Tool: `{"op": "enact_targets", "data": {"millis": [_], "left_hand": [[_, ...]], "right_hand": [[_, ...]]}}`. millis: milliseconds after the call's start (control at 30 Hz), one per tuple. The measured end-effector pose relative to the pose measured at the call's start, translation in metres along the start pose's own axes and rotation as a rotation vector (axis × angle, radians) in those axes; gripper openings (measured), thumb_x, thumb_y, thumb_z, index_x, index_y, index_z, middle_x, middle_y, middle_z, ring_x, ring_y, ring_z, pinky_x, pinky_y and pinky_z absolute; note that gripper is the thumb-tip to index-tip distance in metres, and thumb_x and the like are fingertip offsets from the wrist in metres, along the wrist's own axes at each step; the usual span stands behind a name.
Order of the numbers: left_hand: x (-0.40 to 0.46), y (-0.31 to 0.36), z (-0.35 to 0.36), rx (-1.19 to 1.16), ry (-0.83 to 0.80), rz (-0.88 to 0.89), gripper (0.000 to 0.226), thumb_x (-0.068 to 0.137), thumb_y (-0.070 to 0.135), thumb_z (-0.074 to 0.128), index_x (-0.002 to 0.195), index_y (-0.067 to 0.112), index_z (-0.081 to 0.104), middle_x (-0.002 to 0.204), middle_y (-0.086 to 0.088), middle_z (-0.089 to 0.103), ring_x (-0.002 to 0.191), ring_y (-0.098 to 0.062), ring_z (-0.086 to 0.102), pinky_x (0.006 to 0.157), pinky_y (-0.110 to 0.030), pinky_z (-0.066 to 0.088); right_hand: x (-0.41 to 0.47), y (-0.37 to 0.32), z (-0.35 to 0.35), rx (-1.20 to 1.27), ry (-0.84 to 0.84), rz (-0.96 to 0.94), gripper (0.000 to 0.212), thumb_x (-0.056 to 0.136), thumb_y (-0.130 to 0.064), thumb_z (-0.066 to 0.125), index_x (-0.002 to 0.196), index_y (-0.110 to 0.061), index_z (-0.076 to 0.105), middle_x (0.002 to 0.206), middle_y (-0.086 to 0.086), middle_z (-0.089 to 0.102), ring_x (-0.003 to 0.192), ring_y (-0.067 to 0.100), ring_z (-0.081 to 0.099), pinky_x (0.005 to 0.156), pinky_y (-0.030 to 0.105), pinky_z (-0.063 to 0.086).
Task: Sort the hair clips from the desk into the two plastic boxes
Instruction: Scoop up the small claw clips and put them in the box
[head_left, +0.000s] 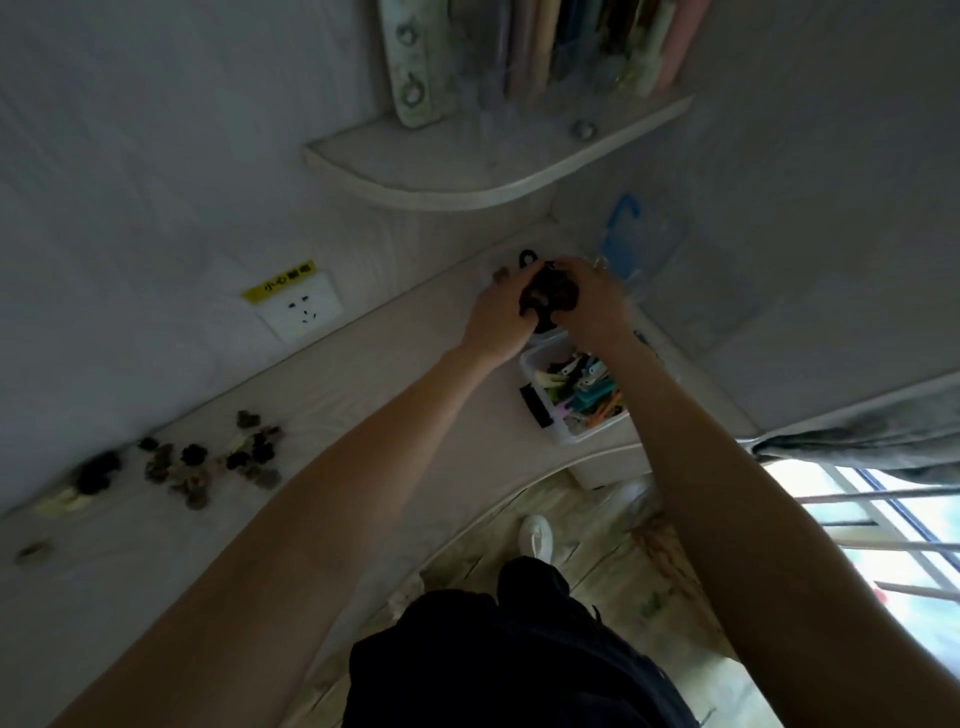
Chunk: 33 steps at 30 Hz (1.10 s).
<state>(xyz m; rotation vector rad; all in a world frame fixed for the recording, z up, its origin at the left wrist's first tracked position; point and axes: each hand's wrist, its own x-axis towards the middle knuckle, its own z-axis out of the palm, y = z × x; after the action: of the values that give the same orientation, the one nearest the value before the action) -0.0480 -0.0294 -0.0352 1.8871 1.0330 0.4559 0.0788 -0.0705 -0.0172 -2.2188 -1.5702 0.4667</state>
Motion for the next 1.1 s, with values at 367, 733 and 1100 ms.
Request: {"op": "enact_targets", "data": {"millis": [367, 733, 1100], "left_hand": [[-0.081, -0.034, -0.049, 0.297, 0.438, 0.144, 0.023, 0.089, 0.028, 0.051, 0.107, 0.023, 0.064, 0.093, 0.007, 0.07, 0.083, -0.009, 0.062, 0.069, -0.02, 0.042], [-0.283, -0.174, -0.13, 0.288, 0.853, -0.489, 0.027, 0.083, 0.025, 0.058, 0.108, 0.019, 0.064, 0.104, -0.003, 0.065, 0.103, -0.023, 0.054, 0.089, -0.019, 0.034], [-0.342, -0.28, -0.23, -0.044, 0.755, -1.085, 0.109, 0.07, 0.044, 0.076, 0.148, 0.016, 0.006, 0.155, -0.013, 0.012, 0.144, -0.028, 0.008, 0.118, -0.041, 0.006]], "right_hand": [[-0.055, -0.052, 0.022, 0.109, 0.281, -0.098, 0.023, 0.089, -0.016, 0.051, 0.109, -0.009, 0.06, 0.101, 0.014, 0.067, 0.089, 0.031, 0.063, 0.074, 0.041, 0.053], [-0.122, -0.162, 0.164, 0.002, -0.514, -0.494, 0.063, 0.087, -0.03, 0.06, 0.141, -0.023, 0.029, 0.142, 0.01, 0.033, 0.122, 0.032, 0.039, 0.1, 0.039, 0.037], [-0.096, -0.231, 0.238, -0.035, -0.722, -0.209, 0.119, 0.069, -0.034, 0.08, 0.147, -0.011, -0.007, 0.15, 0.022, -0.002, 0.135, 0.037, 0.028, 0.109, 0.036, 0.032]]}}
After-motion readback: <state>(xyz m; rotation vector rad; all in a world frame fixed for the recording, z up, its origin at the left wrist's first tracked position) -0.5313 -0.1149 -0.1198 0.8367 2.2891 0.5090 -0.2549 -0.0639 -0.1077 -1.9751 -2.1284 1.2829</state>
